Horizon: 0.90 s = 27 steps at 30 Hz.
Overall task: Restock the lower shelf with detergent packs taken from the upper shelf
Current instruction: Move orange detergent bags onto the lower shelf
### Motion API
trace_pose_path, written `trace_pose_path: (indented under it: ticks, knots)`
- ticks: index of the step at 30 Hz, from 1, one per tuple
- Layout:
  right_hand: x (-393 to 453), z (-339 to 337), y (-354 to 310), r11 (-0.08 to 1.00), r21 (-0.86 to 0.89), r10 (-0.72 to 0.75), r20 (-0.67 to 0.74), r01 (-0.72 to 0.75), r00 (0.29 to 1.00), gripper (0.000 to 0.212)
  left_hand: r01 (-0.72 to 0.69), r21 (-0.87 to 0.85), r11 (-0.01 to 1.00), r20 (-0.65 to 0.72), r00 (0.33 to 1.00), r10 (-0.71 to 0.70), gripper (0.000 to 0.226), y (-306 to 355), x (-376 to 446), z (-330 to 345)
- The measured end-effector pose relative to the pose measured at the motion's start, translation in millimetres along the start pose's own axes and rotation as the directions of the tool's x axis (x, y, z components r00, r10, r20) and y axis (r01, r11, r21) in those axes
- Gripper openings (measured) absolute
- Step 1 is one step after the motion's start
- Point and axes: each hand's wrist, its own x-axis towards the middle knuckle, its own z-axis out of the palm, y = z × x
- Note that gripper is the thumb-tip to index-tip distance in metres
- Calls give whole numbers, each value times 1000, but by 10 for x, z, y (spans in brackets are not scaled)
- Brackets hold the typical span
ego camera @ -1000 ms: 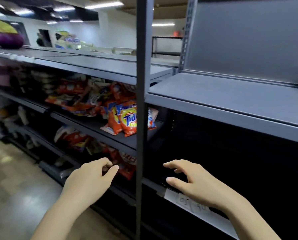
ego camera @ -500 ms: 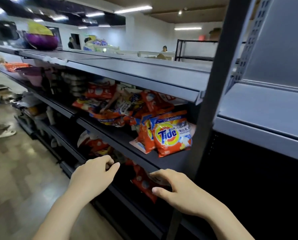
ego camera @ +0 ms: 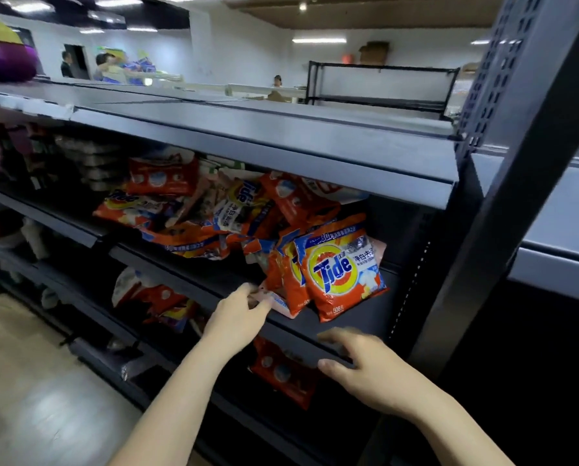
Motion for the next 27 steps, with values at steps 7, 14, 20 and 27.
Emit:
trace_pose_path:
  ticks: [7,14,20,27]
  knots:
    - [167,14,-68,959,81,279,-135,-270,951,44,85,-302,949,250,968,-7,48,189,821,236]
    - [235,81,-201,894,83,448,-224,-441,866,46,4,-149,989,200,980,26,74,203,1177,426]
    - [303,77,-216,817,97,574,-234,-568,785,49,-85,-156,984,117,988,104,43,127,1255,454]
    - [635,-22,-78,764,132,636,-321,-632,702,41,-113,-248,962,4,993,118,41,-49,1181,309]
